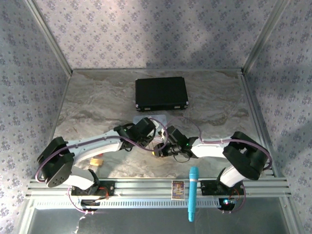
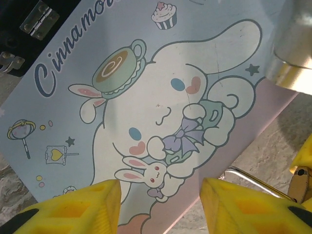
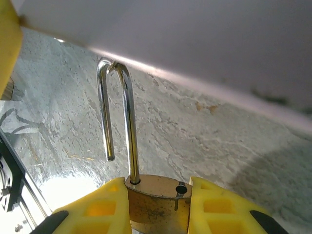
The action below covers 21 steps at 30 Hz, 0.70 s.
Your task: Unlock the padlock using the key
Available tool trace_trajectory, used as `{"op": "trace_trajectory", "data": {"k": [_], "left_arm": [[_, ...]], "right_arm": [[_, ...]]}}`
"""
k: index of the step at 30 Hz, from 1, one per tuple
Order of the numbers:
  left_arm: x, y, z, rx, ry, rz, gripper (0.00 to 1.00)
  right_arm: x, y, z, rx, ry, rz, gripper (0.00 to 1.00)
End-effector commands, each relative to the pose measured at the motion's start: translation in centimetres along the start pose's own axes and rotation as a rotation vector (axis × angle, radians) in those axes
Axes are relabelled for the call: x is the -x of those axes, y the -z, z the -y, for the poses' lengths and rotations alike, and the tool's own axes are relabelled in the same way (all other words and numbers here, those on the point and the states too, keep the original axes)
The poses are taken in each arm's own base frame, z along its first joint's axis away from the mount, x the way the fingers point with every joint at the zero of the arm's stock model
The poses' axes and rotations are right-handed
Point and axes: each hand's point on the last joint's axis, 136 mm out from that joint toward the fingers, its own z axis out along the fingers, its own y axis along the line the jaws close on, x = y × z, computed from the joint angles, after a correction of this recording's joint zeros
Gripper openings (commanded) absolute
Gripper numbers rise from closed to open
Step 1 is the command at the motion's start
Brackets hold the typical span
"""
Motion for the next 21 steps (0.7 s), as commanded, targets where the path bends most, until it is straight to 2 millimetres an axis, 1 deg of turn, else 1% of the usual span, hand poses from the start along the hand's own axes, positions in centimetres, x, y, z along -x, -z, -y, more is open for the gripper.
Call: {"op": "trace_trajectory", "data": {"k": [1, 5, 11, 15, 17, 18, 21], "left_arm": [[-2.3, -1.0, 1.2, -0.007, -0.042, -0.069, 0.46], [-3.4, -1.4, 1.3, 0.047, -0.010, -0.141, 0.41], [-4.7, -1.8, 3.1, 0.014, 0.023, -0.182, 0.35], [-4.3, -1.1, 3.8, 0.004, 0.060, -0.183, 0.32], [-4.1, -0.8, 4.0, 0.001, 0.087, -0.190, 0.31], [-3.9, -0.7, 4.2, -0.001, 0.100, -0.194, 0.28], [-3.6, -0.7, 5.1, -0.005, 0.115, -0.209, 0.28]], "right_arm": [[-3.2, 0.4, 2.8, -0.065, -0.141, -0.108, 0.01], [-2.9, 0.8, 3.1, -0.052, -0.231, -0.049, 0.00], [-2.0, 1.3, 2.9, -0.019, -0.326, 0.077, 0.00], [-1.9, 2.4, 3.4, -0.012, -0.401, 0.150, 0.00], [-1.9, 2.8, 3.4, -0.032, -0.402, 0.155, 0.00], [-2.1, 2.9, 3.4, -0.051, -0.398, 0.147, 0.00], [-2.1, 2.5, 3.3, -0.029, -0.417, 0.157, 0.00]]}}
